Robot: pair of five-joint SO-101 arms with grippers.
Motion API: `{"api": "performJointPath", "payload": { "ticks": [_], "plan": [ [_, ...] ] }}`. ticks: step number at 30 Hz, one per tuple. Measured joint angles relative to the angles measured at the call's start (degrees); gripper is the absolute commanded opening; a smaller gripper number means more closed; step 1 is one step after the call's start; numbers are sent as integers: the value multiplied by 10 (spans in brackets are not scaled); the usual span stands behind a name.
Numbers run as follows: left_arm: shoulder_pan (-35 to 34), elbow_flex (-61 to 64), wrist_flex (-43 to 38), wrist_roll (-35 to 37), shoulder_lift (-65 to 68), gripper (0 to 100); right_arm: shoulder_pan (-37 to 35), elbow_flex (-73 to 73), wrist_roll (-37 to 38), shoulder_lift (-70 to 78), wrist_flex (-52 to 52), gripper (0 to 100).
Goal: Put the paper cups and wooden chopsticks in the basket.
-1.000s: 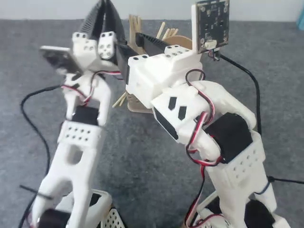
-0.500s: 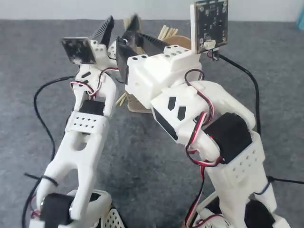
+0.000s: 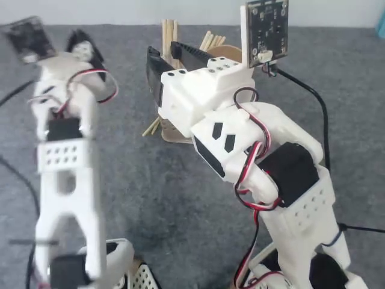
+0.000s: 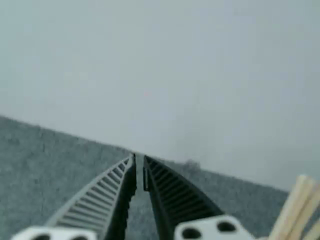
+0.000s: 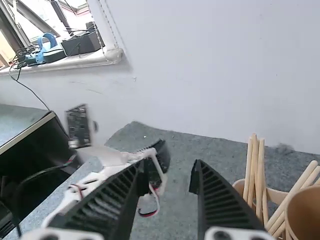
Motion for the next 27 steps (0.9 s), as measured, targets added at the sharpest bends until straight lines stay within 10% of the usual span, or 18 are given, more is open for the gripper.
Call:
{"api": "performJointPath", "payload": {
  "ticks": [7, 16, 27],
  "plan": [
    [40, -63, 57, 0, 258, 24, 0, 0, 0, 0, 0, 142],
    [125, -295, 353, -113, 515, 23, 0, 2, 0, 0, 0, 141],
    [146, -360, 379, -111, 572, 22, 0, 2, 0, 0, 0, 141]
  ]
}}
